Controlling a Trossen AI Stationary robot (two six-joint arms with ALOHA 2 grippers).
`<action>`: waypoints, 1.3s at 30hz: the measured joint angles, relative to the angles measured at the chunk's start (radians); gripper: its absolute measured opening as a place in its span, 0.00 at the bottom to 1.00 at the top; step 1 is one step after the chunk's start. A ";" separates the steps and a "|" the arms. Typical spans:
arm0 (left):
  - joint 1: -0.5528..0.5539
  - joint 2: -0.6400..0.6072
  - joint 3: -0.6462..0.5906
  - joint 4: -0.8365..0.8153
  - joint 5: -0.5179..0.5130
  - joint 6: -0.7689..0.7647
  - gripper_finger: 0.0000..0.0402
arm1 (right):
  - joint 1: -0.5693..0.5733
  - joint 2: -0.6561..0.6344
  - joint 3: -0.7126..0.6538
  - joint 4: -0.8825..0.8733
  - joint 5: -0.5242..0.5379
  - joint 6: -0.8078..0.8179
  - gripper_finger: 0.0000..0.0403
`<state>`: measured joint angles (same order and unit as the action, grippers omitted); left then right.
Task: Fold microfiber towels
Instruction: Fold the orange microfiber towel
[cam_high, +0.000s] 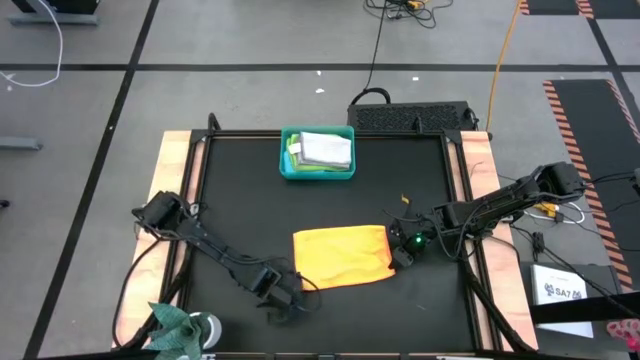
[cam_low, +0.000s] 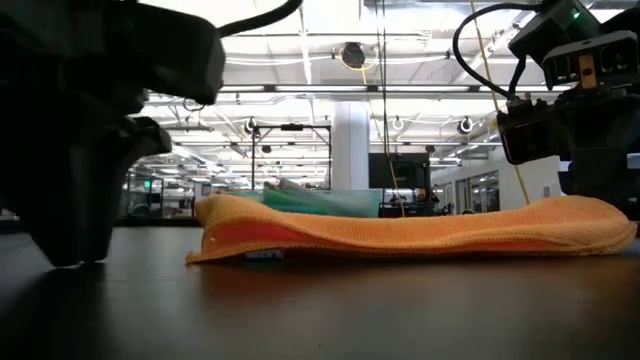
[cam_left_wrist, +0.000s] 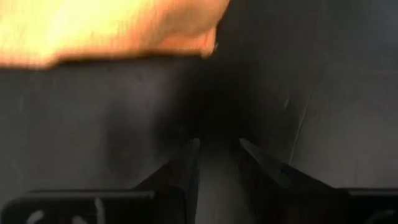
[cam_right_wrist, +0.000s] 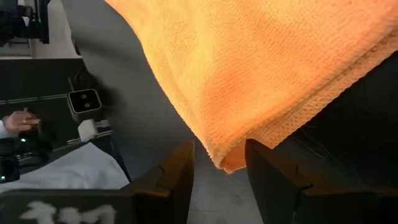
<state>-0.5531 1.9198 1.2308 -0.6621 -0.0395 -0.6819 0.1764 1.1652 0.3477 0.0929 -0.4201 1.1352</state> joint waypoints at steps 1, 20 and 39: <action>-0.005 0.000 0.000 -0.018 0.004 -0.001 0.27 | 0.000 0.000 0.000 0.000 0.001 -0.004 0.33; 0.232 -0.232 0.052 -0.164 -0.519 0.271 0.27 | 0.092 -0.001 0.001 0.283 -0.063 0.135 0.19; 0.388 -0.202 0.047 0.049 -0.430 0.415 0.27 | 0.200 0.099 0.001 0.177 0.318 0.167 0.00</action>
<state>-0.1654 1.7176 1.2774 -0.6133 -0.4694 -0.2673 0.3763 1.2646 0.3485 0.2700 -0.1021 1.3018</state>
